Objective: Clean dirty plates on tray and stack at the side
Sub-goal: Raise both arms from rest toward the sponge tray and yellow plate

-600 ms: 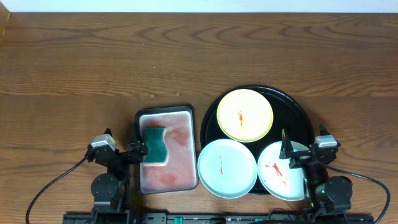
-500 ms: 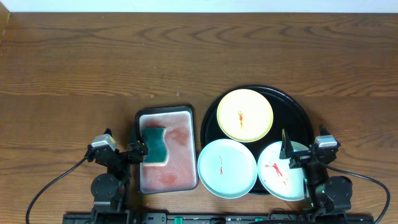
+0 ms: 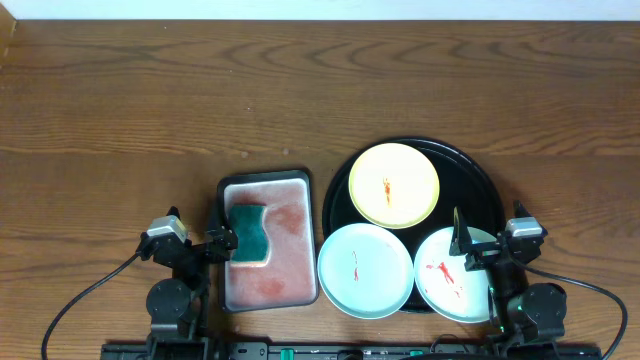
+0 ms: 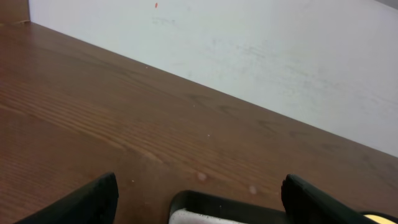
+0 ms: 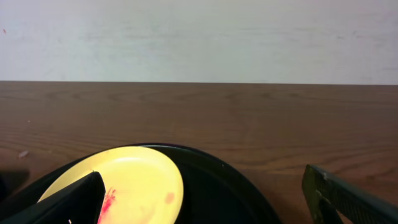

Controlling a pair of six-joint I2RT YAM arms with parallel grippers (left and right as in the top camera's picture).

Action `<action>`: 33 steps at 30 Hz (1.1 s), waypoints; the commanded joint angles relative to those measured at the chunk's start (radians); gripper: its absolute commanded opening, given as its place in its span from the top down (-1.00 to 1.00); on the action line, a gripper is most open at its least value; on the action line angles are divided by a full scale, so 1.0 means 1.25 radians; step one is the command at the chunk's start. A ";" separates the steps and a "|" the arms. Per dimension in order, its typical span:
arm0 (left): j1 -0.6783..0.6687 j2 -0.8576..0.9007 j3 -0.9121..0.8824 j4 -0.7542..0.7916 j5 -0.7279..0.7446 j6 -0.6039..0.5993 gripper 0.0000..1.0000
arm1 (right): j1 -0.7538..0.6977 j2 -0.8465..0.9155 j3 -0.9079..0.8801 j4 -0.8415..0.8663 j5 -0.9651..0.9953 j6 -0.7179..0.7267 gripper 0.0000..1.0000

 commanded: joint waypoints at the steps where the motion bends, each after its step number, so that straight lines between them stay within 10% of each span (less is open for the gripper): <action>1: 0.002 0.000 -0.009 -0.040 -0.024 0.011 -0.68 | -0.005 -0.001 -0.001 -0.003 0.005 -0.009 -0.99; 33: 0.002 0.000 0.015 0.013 0.112 0.010 -0.68 | -0.005 -0.001 0.024 0.057 -0.096 -0.009 -0.99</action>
